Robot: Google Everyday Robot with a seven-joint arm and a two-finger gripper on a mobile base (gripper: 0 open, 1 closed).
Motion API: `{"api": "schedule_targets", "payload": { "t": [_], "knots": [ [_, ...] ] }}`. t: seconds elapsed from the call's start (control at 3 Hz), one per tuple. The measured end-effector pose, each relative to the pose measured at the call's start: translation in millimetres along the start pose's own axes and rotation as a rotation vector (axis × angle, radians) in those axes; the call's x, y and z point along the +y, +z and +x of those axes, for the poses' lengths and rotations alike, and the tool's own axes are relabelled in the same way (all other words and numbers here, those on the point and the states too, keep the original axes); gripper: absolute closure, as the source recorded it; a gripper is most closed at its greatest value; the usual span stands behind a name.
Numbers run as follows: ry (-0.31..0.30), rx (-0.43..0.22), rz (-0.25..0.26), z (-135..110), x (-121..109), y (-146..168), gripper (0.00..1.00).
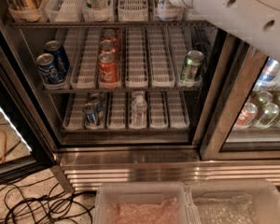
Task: Pick blue plastic bottle from top shelf of fridge
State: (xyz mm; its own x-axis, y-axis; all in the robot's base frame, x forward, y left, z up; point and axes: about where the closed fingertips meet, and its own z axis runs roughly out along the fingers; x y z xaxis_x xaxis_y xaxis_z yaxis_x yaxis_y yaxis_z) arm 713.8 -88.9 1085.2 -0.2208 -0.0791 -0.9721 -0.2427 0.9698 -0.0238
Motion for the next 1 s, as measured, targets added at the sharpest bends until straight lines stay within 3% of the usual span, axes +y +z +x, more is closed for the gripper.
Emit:
{"api": "schedule_targets", "payload": {
  "t": [0.67,1.0],
  "knots": [
    [0.000,0.000,0.000,0.0,0.0,0.0,0.94],
    [0.023,0.013,-0.020,-4.5,2.0,-7.5,1.00]
  ]
}}
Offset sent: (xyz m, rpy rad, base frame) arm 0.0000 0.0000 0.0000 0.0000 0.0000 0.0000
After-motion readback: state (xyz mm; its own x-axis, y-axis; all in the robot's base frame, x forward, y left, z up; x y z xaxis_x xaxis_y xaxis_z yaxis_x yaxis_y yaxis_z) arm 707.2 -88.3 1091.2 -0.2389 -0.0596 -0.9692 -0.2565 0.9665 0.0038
